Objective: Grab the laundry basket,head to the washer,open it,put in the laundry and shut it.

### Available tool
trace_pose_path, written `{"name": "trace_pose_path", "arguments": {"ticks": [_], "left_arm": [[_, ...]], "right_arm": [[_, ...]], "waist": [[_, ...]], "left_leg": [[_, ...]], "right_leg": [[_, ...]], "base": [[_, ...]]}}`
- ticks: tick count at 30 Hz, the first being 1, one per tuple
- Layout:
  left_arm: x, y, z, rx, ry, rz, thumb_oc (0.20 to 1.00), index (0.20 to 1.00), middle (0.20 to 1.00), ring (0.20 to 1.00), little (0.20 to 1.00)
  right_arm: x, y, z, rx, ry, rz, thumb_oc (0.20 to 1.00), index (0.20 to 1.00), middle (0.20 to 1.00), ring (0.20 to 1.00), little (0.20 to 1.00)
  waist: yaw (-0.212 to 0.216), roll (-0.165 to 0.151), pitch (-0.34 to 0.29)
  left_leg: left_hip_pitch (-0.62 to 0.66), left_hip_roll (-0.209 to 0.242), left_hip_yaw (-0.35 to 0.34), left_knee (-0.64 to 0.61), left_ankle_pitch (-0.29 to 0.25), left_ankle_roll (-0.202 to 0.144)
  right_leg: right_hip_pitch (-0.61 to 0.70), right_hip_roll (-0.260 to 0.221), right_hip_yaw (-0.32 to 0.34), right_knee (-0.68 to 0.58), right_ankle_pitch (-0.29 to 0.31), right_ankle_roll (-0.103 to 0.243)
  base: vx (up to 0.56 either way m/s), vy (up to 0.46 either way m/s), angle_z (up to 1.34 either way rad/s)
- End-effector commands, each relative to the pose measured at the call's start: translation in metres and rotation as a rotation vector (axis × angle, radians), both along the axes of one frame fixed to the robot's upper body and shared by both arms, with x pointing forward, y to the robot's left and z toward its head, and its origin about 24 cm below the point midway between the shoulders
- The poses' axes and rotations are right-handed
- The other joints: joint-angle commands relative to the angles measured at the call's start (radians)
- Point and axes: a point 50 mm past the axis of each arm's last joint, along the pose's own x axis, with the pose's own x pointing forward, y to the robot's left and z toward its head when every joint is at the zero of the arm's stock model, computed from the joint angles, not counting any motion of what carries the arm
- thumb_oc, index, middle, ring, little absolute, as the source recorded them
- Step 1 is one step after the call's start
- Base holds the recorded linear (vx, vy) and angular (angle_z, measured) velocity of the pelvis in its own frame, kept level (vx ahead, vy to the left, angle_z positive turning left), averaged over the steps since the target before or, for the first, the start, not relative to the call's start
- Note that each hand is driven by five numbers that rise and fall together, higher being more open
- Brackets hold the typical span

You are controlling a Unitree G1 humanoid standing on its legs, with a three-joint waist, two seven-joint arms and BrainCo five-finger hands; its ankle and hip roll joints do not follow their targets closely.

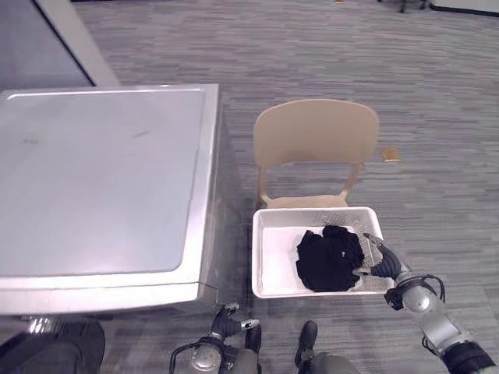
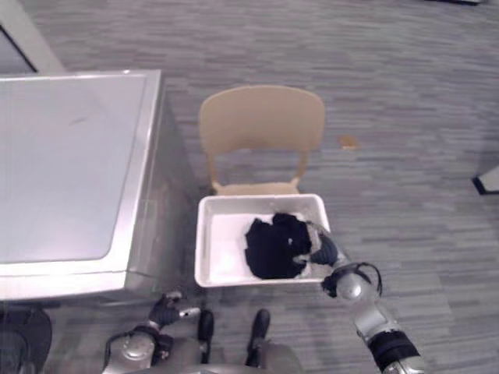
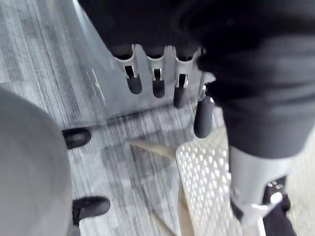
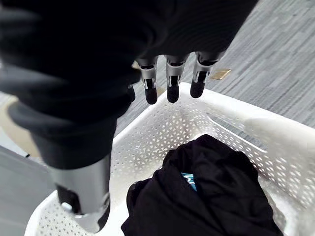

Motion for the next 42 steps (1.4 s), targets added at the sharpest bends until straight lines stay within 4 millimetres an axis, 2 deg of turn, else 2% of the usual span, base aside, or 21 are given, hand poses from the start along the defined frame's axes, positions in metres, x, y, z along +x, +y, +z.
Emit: {"name": "trace_pose_path", "arguments": {"ticks": [1,4,7,8,9,14,15,16,17,18,21,22,25,26,28,29,31,35,36,40,42], "left_arm": [[0.018,0.056,0.024,0.137,-0.12,0.082,1.0,1.0,1.0,1.0,1.0],[0.024,0.057,0.028,0.139,-0.151,0.09,1.0,1.0,1.0,1.0,1.0],[0.036,0.054,0.035,0.122,-0.199,0.103,1.0,1.0,1.0,1.0,1.0],[0.037,0.054,0.035,0.122,-0.2,0.104,1.0,1.0,1.0,1.0,1.0],[0.048,0.047,0.041,0.087,-0.246,0.122,1.0,1.0,1.0,1.0,1.0],[0.067,0.033,0.05,0.026,-0.313,0.15,1.0,1.0,1.0,1.0,1.0],[0.071,0.03,0.053,0.02,-0.331,0.149,1.0,1.0,1.0,1.0,1.0],[0.075,0.025,0.056,0.009,-0.342,0.14,1.0,1.0,1.0,1.0,1.0],[0.078,0.022,0.057,0.003,-0.35,0.133,1.0,1.0,1.0,1.0,1.0],[0.08,0.018,0.059,-0.004,-0.358,0.123,1.0,1.0,1.0,1.0,1.0],[0.084,0.011,0.061,-0.028,-0.369,0.12,1.0,1.0,1.0,1.0,1.0],[0.084,0.009,0.061,-0.034,-0.369,0.119,1.0,1.0,1.0,1.0,1.0],[0.082,0.009,0.059,-0.043,-0.357,0.134,1.0,1.0,1.0,1.0,1.0],[0.081,0.009,0.059,-0.049,-0.357,0.143,1.0,1.0,1.0,1.0,1.0],[0.08,0.012,0.059,-0.051,-0.358,0.153,1.0,1.0,1.0,1.0,1.0],[0.08,0.012,0.06,-0.054,-0.359,0.155,1.0,1.0,1.0,1.0,1.0],[0.08,0.015,0.061,-0.057,-0.363,0.16,1.0,1.0,1.0,1.0,1.0],[0.073,0.021,0.063,-0.063,-0.36,0.161,1.0,1.0,1.0,1.0,1.0],[0.064,0.028,0.062,-0.063,-0.349,0.167,1.0,1.0,1.0,1.0,1.0],[0.049,0.036,0.061,-0.051,-0.335,0.172,1.0,1.0,1.0,1.0,1.0],[0.036,0.04,0.058,-0.034,-0.315,0.166,1.0,1.0,1.0,1.0,1.0]], "right_arm": [[0.008,-0.006,0.003,-0.136,-0.011,0.044,1.0,1.0,1.0,1.0,1.0],[0.019,-0.013,0.001,-0.253,0.019,0.051,1.0,1.0,1.0,1.0,1.0],[0.036,-0.012,0.008,-0.335,0.003,0.061,1.0,1.0,1.0,1.0,1.0],[0.036,-0.012,0.008,-0.335,0.002,0.062,1.0,1.0,1.0,1.0,1.0],[0.055,-0.014,0.021,-0.425,-0.038,0.052,1.0,1.0,1.0,1.0,1.0],[0.081,-0.034,0.047,-0.608,-0.068,-0.042,1.0,1.0,1.0,1.0,1.0],[0.085,-0.038,0.053,-0.624,-0.073,-0.069,1.0,1.0,1.0,1.0,1.0],[0.089,-0.04,0.059,-0.627,-0.079,-0.093,1.0,1.0,1.0,1.0,1.0],[0.091,-0.039,0.06,-0.609,-0.082,-0.106,0.429,0.429,0.429,0.429,0.429],[0.092,-0.039,0.062,-0.567,-0.084,-0.135,0.2,0.2,0.2,0.2,0.2],[0.096,-0.024,0.064,-0.391,-0.14,-0.156,0.2,0.2,0.2,0.2,0.2],[0.097,-0.02,0.067,-0.313,-0.171,-0.173,0.2,0.2,0.2,0.2,0.2],[0.099,-0.01,0.076,-0.114,-0.246,-0.206,0.2,0.2,0.2,0.2,0.2],[0.098,-0.007,0.079,0.024,-0.284,-0.244,0.2,0.2,0.2,0.2,0.2],[0.097,-0.004,0.083,0.158,-0.318,-0.276,0.2,0.2,0.2,0.2,0.2],[0.093,0.002,0.082,0.316,-0.341,-0.298,0.2,0.2,0.2,0.2,0.2],[0.087,0.009,0.083,0.514,-0.371,-0.302,0.2,0.2,0.2,0.2,0.2],[0.072,0.028,0.097,0.697,-0.435,-0.17,0.2,0.2,0.2,0.2,0.2],[0.056,0.039,0.107,0.746,-0.473,-0.061,0.2,0.2,0.2,0.2,0.2],[0.034,0.051,0.122,0.778,-0.508,0.083,0.2,0.2,0.2,0.2,0.2],[0.022,0.061,0.126,0.791,-0.504,0.162,0.2,0.2,0.2,0.2,0.2]], "waist": [[0.054,-0.043,-0.013],[0.081,-0.028,0.029],[0.111,-0.006,0.076],[0.109,-0.006,0.075],[0.136,0.019,0.114],[0.169,0.058,0.163],[0.174,0.061,0.166],[0.178,0.068,0.175],[0.178,0.072,0.18],[0.178,0.076,0.182],[0.171,0.073,0.183],[0.169,0.075,0.185],[0.155,0.065,0.181],[0.147,0.061,0.179],[0.14,0.058,0.175],[0.133,0.055,0.17],[0.124,0.051,0.158],[0.106,0.036,0.106],[0.09,0.023,0.06],[0.071,0.0,0.001],[0.067,-0.006,-0.03]], "left_leg": [[-0.057,-0.03,-0.025,0.04,-0.085,-0.013],[-0.113,-0.032,-0.058,0.059,-0.075,-0.022],[-0.19,-0.035,-0.085,0.08,-0.051,-0.031],[-0.193,-0.035,-0.086,0.082,-0.051,-0.031],[-0.26,-0.036,-0.109,0.08,-0.018,-0.037],[-0.352,-0.033,-0.135,0.067,0.031,-0.051],[-0.349,-0.028,-0.142,0.06,0.013,-0.058],[-0.357,-0.03,-0.146,0.057,0.017,-0.06],[-0.362,-0.031,-0.15,0.054,0.023,-0.061],[-0.364,-0.031,-0.156,0.049,0.028,-0.063],[-0.352,-0.032,-0.168,0.032,0.034,-0.064],[-0.361,-0.037,-0.169,0.032,0.059,-0.06],[-0.338,-0.036,-0.167,0.017,0.055,-0.06],[-0.317,-0.033,-0.163,0.011,0.052,-0.06],[-0.295,-0.03,-0.159,0.005,0.048,-0.061],[-0.274,-0.028,-0.154,0.0,0.043,-0.059],[-0.245,-0.027,-0.147,-0.009,0.039,-0.06],[-0.178,-0.024,-0.13,-0.014,0.015,-0.053],[-0.128,-0.027,-0.123,-0.013,-0.006,-0.044],[-0.059,-0.033,-0.103,-0.002,-0.046,-0.026],[-0.005,-0.034,-0.075,-0.014,-0.061,-0.01]], "right_leg": [[-0.001,-0.081,0.009,0.085,-0.149,0.086],[-0.048,-0.086,-0.013,0.112,-0.156,0.081],[-0.122,-0.096,-0.032,0.151,-0.157,0.075],[-0.125,-0.096,-0.032,0.153,-0.157,0.075],[-0.201,-0.101,-0.045,0.194,-0.156,0.07],[-0.311,-0.102,-0.064,0.228,-0.156,0.067],[-0.315,-0.096,-0.057,0.235,-0.184,0.072],[-0.326,-0.096,-0.058,0.241,-0.186,0.071],[-0.333,-0.095,-0.062,0.245,-0.187,0.071],[-0.336,-0.095,-0.066,0.247,-0.19,0.071],[-0.327,-0.091,-0.066,0.243,-0.194,0.069],[-0.329,-0.094,-0.079,0.234,-0.165,0.064],[-0.308,-0.09,-0.075,0.221,-0.162,0.065],[-0.292,-0.088,-0.07,0.215,-0.161,0.065],[-0.271,-0.087,-0.067,0.208,-0.16,0.066],[-0.251,-0.086,-0.065,0.199,-0.159,0.067],[-0.219,-0.086,-0.064,0.181,-0.157,0.07],[-0.138,-0.085,-0.058,0.145,-0.153,0.076],[-0.079,-0.089,-0.055,0.121,-0.147,0.082],[-0.018,-0.093,-0.027,0.104,-0.141,0.093],[-0.004,-0.1,0.005,0.122,-0.137,0.109]], "base": [[-0.07,-0.059,0.49],[-0.11,-0.059,0.4],[-0.15,-0.05,0.26],[-0.23,-0.032,0.31],[-0.21,-0.013,0.35],[-0.14,-0.03,0.15],[-0.02,-0.088,0.18],[0.01,-0.076,0.14],[-0.06,-0.024,0.11],[-0.04,-0.01,0.1],[-0.03,-0.008,0.09],[-0.08,0.02,0.08],[-0.03,0.003,0.11],[-0.01,0.002,0.04],[0.01,0.008,-0.04],[0.02,0.018,-0.15],[0.02,0.016,-0.21],[0.1,0.055,-0.11],[0.21,0.109,-0.1],[0.13,0.135,-0.16],[0.05,0.178,-0.39]]}}
